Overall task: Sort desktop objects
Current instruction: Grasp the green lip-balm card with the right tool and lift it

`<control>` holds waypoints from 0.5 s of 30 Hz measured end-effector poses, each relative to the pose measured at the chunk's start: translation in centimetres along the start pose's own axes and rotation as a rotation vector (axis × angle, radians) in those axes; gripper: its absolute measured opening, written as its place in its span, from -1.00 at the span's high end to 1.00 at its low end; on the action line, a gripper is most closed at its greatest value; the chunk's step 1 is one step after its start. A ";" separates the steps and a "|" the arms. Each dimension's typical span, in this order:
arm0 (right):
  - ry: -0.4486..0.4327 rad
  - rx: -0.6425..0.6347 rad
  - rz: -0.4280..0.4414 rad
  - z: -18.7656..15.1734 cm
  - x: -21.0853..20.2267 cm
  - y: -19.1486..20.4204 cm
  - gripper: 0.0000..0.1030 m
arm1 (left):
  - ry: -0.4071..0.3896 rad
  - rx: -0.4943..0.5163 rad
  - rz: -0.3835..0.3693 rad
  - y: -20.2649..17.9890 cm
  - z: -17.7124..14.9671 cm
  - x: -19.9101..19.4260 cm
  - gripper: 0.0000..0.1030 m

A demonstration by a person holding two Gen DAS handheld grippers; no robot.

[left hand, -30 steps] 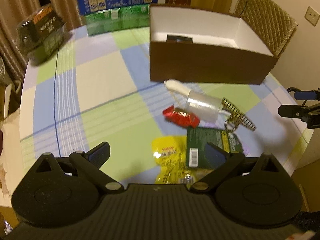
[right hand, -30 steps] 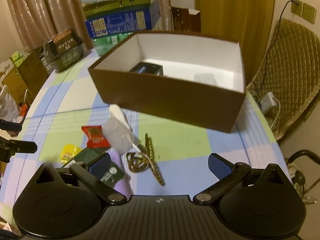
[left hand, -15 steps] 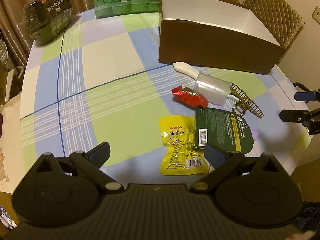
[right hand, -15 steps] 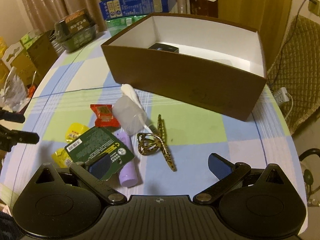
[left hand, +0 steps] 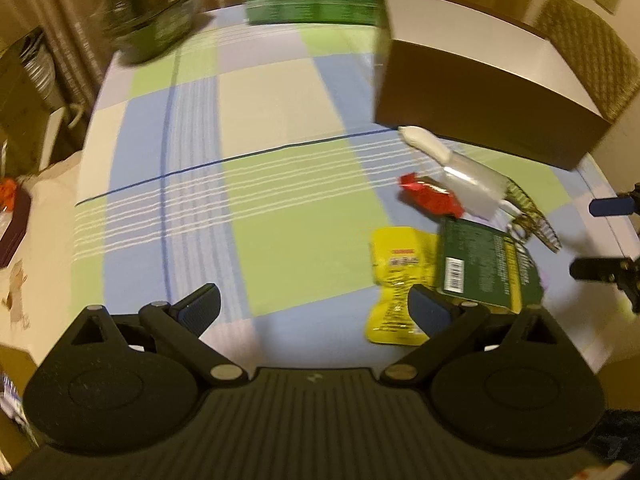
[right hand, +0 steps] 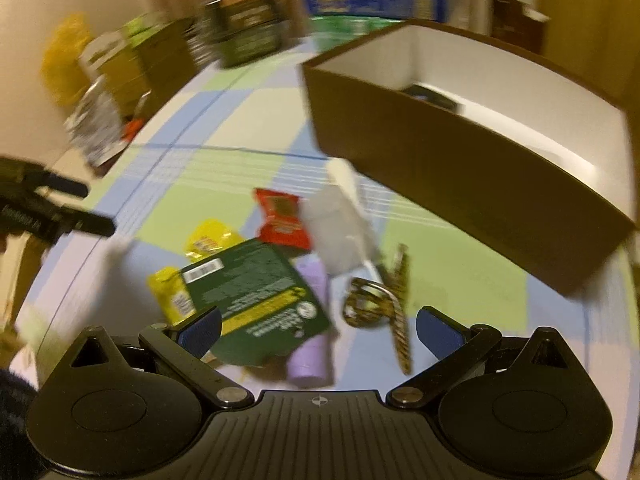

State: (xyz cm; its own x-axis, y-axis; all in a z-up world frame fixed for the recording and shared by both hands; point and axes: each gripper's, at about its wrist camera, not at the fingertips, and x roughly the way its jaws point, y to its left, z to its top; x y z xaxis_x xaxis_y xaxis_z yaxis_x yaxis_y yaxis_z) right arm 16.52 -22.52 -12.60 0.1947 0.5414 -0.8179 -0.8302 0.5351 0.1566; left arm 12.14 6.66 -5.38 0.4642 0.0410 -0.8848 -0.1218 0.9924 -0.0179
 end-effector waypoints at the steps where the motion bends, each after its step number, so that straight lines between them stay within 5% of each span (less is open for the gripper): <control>1: 0.011 -0.029 0.027 0.3 0.4 0.1 -0.96 | 0.001 -0.015 0.010 0.3 -0.1 0.0 -0.91; 15: 0.154 -0.294 0.260 2.5 6.1 1.4 -0.96 | 0.036 -0.248 0.166 4.6 -2.6 -0.1 -0.91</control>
State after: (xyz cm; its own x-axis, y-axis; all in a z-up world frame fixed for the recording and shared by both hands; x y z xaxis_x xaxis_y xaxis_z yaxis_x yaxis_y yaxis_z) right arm 17.88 -16.89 -15.96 -0.1030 0.5189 -0.8486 -0.9595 0.1730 0.2222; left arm 9.24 10.92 -6.65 0.3889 0.1918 -0.9011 -0.4061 0.9136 0.0192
